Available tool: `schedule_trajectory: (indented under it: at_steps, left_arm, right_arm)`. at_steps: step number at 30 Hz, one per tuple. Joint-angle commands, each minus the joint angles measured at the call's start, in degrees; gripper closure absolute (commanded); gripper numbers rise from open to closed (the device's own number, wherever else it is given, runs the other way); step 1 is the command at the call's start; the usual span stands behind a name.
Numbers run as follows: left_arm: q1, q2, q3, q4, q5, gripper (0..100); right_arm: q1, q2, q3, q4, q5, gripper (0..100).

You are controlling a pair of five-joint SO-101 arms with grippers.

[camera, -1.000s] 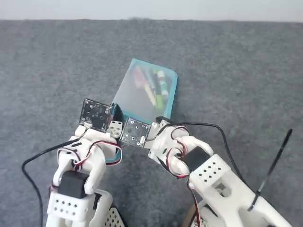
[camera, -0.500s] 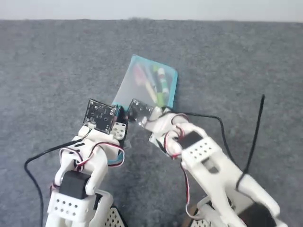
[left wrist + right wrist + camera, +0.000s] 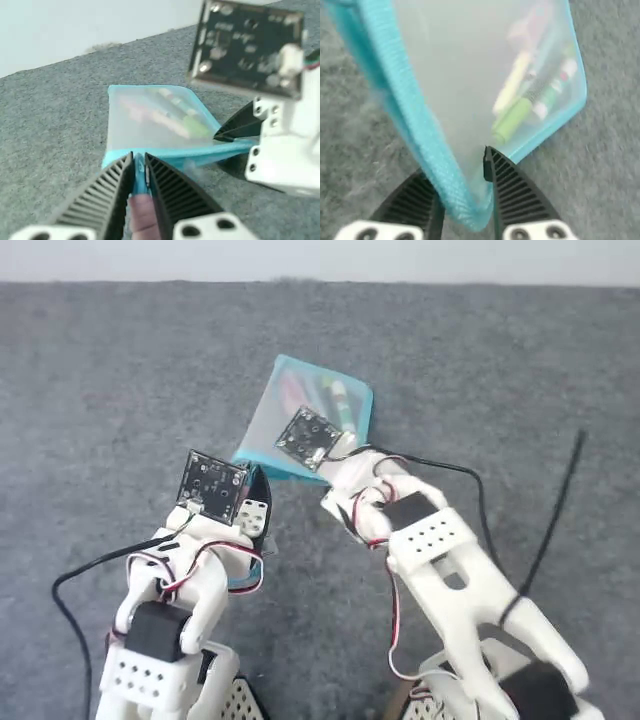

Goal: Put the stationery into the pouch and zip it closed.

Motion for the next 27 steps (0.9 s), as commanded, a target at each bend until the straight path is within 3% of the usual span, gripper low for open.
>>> schedule_trajectory:
  at_steps: [1,11,27]
  left_arm:
    - [0.1,0.7,0.3,-3.1,-0.4,99]
    - [-4.9,0.7,4.6,-7.6,0.0,99]
    - [-10.6,0.7,5.8,-9.1,0.0,99]
  right_arm:
    - [3.4,-8.1,-2.5,7.1,-1.2,99.1]
    - [11.8,-19.6,-2.2,19.7,3.2,99.1]
    - [22.0,-19.5,-2.1,22.1,9.0,99.1]
